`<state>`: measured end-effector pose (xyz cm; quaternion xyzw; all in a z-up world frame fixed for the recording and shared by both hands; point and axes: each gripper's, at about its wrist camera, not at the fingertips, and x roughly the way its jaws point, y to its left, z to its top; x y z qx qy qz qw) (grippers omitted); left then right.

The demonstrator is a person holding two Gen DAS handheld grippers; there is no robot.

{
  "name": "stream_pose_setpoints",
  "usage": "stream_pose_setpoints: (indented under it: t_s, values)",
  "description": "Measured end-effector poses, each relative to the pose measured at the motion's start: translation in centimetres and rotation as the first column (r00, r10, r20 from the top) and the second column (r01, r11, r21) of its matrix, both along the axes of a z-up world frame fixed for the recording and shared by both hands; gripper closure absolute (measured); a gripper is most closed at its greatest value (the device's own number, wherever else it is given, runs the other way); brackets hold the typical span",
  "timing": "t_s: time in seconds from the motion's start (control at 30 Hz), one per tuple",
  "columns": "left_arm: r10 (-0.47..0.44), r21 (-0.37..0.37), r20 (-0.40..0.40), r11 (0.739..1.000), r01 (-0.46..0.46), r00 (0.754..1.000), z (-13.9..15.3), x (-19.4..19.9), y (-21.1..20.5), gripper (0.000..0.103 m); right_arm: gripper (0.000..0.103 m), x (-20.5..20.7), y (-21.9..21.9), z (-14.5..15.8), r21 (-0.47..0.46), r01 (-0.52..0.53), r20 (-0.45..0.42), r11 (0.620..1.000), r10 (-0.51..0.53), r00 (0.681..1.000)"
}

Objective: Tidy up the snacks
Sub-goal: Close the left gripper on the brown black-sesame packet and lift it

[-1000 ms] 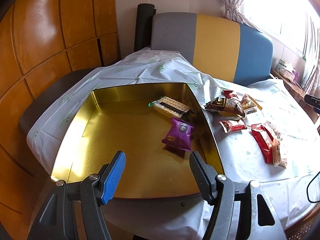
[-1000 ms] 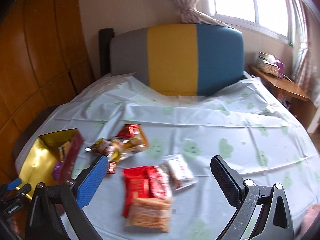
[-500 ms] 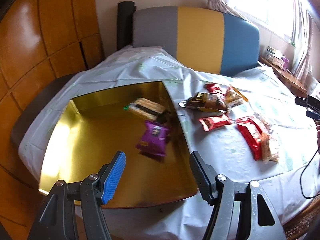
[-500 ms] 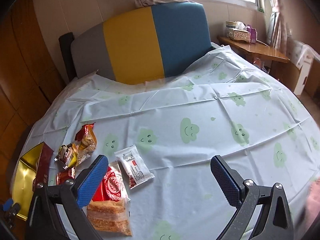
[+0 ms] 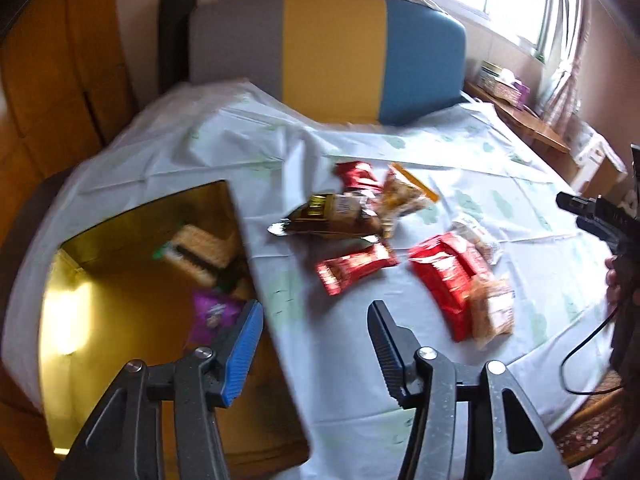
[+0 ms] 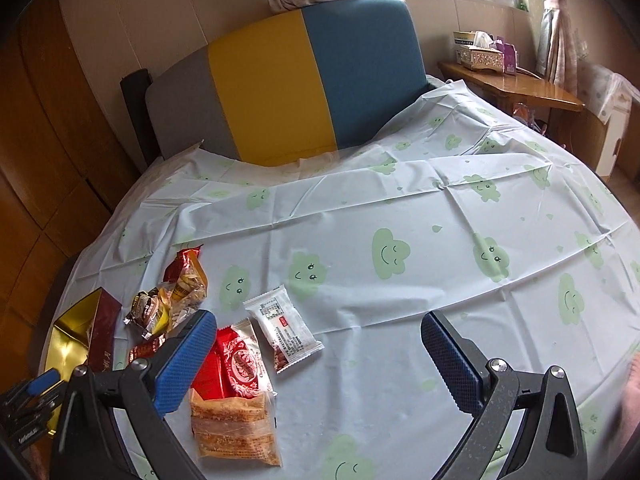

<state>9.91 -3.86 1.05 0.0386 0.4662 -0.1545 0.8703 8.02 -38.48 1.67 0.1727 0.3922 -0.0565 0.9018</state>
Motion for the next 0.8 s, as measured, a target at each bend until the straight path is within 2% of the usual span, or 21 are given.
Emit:
stream_pose_setpoints:
  t_s: [0.1,0.17,0.23,0.33,0.4,0.5,0.6,0.7,0.8]
  values:
    - [-0.01,-0.116,-0.102,0.993,-0.002,0.995,-0.2,2.1,-0.9,0.05,0.0,0.0,0.2,0.1,0.0,-0.012,0.002,1.0,0.012,1.0]
    - [0.0,-0.154,-0.128,0.988,-0.02,0.992,-0.3,3.5,-1.7,0.05,0.0,0.0,0.4,0.2,0.001,-0.02,0.006,1.0,0.02,1.0]
    - [0.023,-0.193,-0.163,0.98,-0.055,0.986,-0.6,5.5,-2.4,0.05,0.0,0.0,0.5,0.3,0.004,-0.026,0.01,1.0,0.026,1.0]
    - [0.076,-0.252,-0.253,0.957,-0.142,0.964,-1.5,8.7,-2.9,0.048,0.0,-0.1,0.5,0.4,0.014,-0.033,0.013,0.999,0.032,0.999]
    - [0.113,-0.259,-0.315,0.945,-0.2,0.942,-2.7,10.7,-3.3,0.043,0.0,-0.1,0.3,0.4,0.024,-0.033,0.014,0.999,0.033,0.999]
    - [0.176,-0.278,-0.406,0.911,-0.304,0.897,-4.4,13.1,-3.4,0.042,0.0,-0.1,0.2,0.5,0.042,-0.037,0.018,0.998,0.036,0.999]
    - [0.249,-0.217,-0.412,0.907,-0.36,0.876,-5.4,14.7,-3.8,0.037,0.0,-0.2,0.2,0.6,0.06,-0.047,0.023,0.997,0.045,0.999]
    - [0.285,-0.2,-0.44,0.893,-0.402,0.852,-6.5,16.0,-3.8,0.027,0.0,-0.2,0.2,0.7,0.071,-0.052,0.025,0.996,0.051,0.998]
    - [0.34,-0.171,-0.454,0.874,-0.455,0.824,-7.6,16.9,-3.8,0.027,0.0,-0.2,0.2,0.8,0.084,-0.058,0.025,0.995,0.056,0.998]
